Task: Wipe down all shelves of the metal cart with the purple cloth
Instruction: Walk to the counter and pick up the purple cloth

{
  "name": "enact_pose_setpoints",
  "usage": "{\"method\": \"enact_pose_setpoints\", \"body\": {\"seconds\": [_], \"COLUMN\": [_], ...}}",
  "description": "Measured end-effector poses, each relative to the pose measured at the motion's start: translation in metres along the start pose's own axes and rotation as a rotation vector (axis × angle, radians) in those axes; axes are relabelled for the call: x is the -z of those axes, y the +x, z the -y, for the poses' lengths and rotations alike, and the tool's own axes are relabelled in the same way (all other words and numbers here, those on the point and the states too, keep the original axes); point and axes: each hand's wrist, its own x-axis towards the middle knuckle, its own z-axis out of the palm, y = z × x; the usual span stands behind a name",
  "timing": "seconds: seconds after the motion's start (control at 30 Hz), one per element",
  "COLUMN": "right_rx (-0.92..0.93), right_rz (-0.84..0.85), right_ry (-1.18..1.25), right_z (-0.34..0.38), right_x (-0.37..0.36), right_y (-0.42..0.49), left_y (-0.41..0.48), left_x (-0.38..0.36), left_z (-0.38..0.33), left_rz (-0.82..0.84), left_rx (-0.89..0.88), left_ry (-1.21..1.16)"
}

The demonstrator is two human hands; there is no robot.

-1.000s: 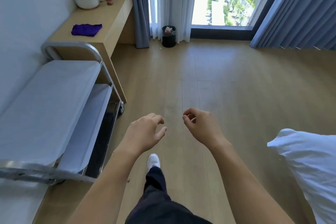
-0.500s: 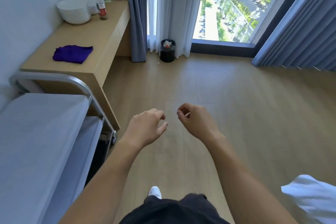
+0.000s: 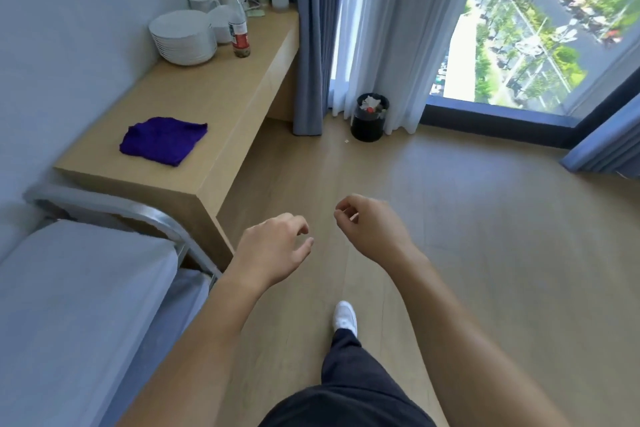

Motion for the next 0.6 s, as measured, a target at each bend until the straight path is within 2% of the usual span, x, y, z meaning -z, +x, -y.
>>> {"method": "enact_pose_setpoints", "body": {"seconds": [0.27, 0.4, 0.6], "right_rx": [0.192, 0.325, 0.484], "right_rz": [0.152, 0.248, 0.413], "right_ry": [-0.037, -0.007, -0.021], "right_z": [0.037, 0.081, 0.152], "right_x": [0.014, -0.008, -0.068], "right_y": [0.192, 0.259, 0.338], "left_y": [0.127, 0.147, 0.173], "left_x": [0.055, 0.071, 0.085], "left_z": [0.044, 0.095, 0.178], "left_rz": [-0.1, -0.135, -0.206], "left_rx": [0.235, 0.429, 0.622], "left_ry": [-0.04, -0.066, -0.112]}}
